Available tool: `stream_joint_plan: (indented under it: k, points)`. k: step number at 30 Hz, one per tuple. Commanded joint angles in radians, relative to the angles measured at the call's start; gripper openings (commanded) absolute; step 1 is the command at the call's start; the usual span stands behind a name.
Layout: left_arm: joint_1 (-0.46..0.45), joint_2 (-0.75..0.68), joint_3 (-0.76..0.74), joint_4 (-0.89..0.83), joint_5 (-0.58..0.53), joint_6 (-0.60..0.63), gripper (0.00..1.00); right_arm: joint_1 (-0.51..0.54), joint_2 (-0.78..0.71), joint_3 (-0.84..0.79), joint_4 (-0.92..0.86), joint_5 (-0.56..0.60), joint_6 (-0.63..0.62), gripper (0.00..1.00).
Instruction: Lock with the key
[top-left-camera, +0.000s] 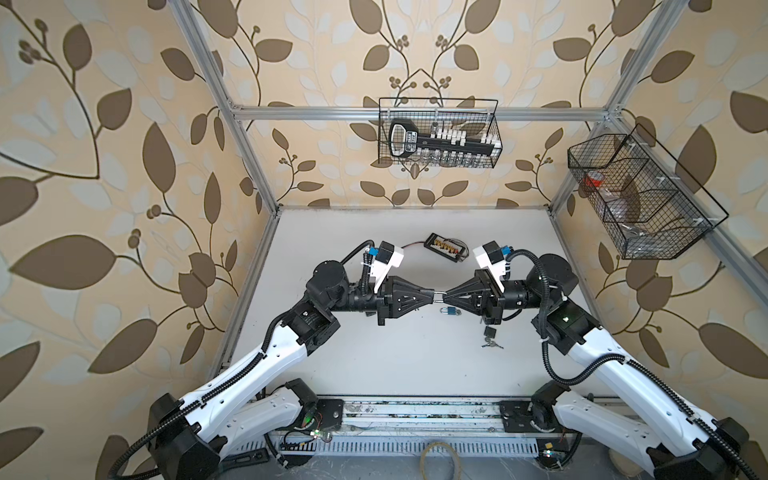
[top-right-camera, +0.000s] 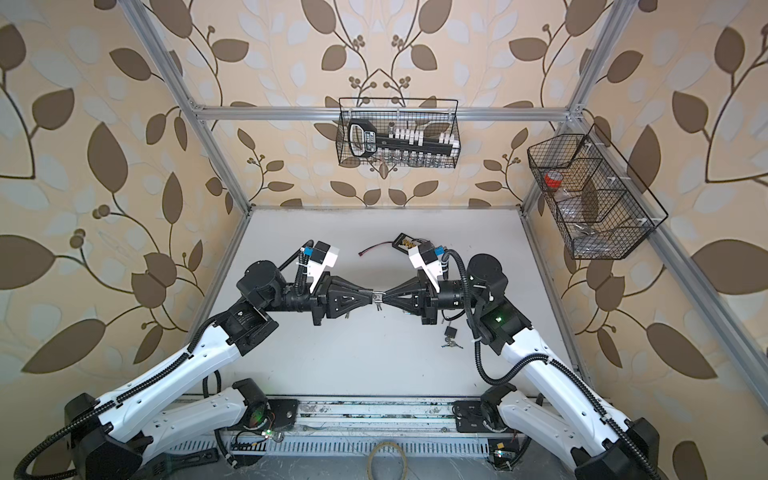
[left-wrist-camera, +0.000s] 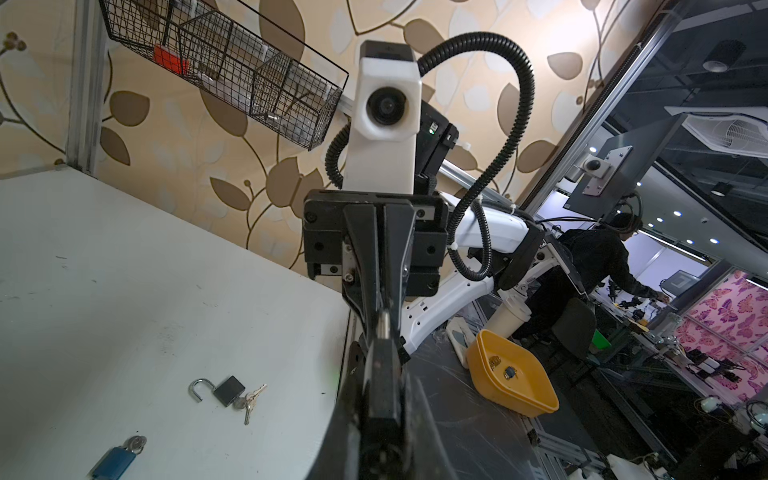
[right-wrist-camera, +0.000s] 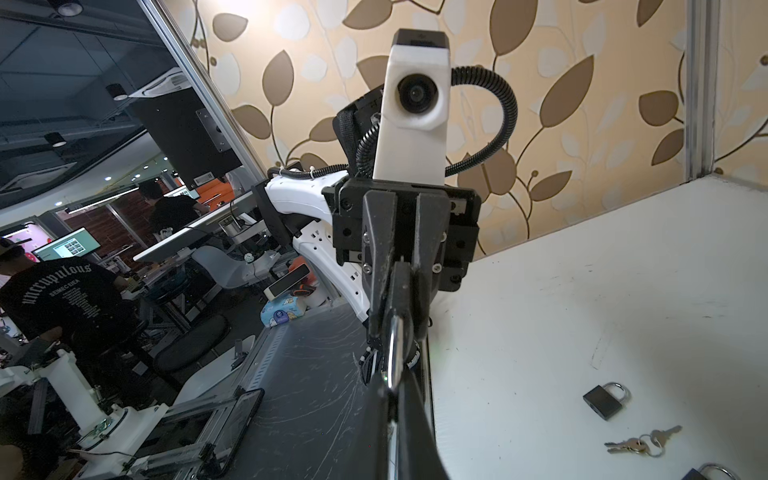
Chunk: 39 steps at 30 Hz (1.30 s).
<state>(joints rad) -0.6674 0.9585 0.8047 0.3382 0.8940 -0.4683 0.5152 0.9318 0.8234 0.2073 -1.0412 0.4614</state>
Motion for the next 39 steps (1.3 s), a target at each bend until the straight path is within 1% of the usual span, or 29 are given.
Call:
stream_joint_plan:
  k: [1,5,8,11,14,16,17,18,19,21,23,27,33,34,35,37,38,39]
  points:
    - [-0.017,0.007,0.043,-0.029,-0.022,0.061,0.00,0.021,0.005,0.011,0.065,-0.025,0.017,0.00]
    - [-0.071,0.060,0.063,-0.091,-0.062,0.133,0.00,0.100,0.030,0.032,0.068,0.018,0.013,0.00]
    - [-0.138,0.125,0.082,-0.094,-0.090,0.165,0.00,0.138,0.046,0.027,0.126,0.039,0.041,0.00]
    - [-0.143,0.148,0.063,-0.049,-0.092,0.145,0.00,0.138,0.036,0.021,0.124,0.058,0.037,0.00]
    - [-0.136,0.106,0.040,-0.062,-0.143,0.148,0.00,0.119,-0.001,0.012,0.074,0.085,0.000,0.00]
    - [-0.109,0.073,0.029,-0.064,-0.142,0.138,0.00,0.089,-0.034,-0.006,0.055,0.092,-0.011,0.00]
    - [-0.095,0.059,0.027,-0.065,-0.134,0.133,0.00,0.071,-0.047,-0.016,0.055,0.087,-0.012,0.07]
    - [-0.087,0.048,0.027,-0.070,-0.131,0.131,0.00,0.059,-0.054,-0.025,0.055,0.080,-0.009,0.17]
    - [-0.083,0.039,0.030,-0.079,-0.130,0.132,0.00,0.050,-0.056,-0.028,0.054,0.069,-0.006,0.25]
    - [-0.083,0.034,0.039,-0.091,-0.122,0.135,0.00,0.048,-0.050,-0.030,0.052,0.054,-0.003,0.34]
    - [-0.083,0.034,0.044,-0.089,-0.112,0.131,0.00,0.048,-0.038,-0.029,0.059,0.042,0.005,0.39]
    - [-0.083,0.033,0.044,-0.076,-0.112,0.123,0.00,0.048,-0.023,-0.028,0.054,0.036,0.003,0.38]
    - [-0.083,0.021,0.046,-0.065,-0.116,0.120,0.00,0.047,-0.023,-0.031,-0.024,0.051,-0.046,0.37]
    - [-0.083,0.019,0.049,-0.068,-0.116,0.119,0.00,0.046,-0.025,-0.032,-0.035,0.055,-0.053,0.35]
    - [-0.083,0.017,0.051,-0.069,-0.116,0.121,0.00,0.047,-0.026,-0.033,-0.039,0.055,-0.054,0.30]
    - [-0.083,0.016,0.053,-0.071,-0.117,0.123,0.00,0.046,-0.026,-0.035,-0.037,0.050,-0.049,0.15]
    - [-0.084,0.015,0.053,-0.071,-0.119,0.124,0.00,0.047,-0.027,-0.035,-0.034,0.046,-0.048,0.10]
    - [-0.084,0.015,0.053,-0.071,-0.120,0.125,0.00,0.047,-0.030,-0.034,-0.031,0.047,-0.046,0.08]
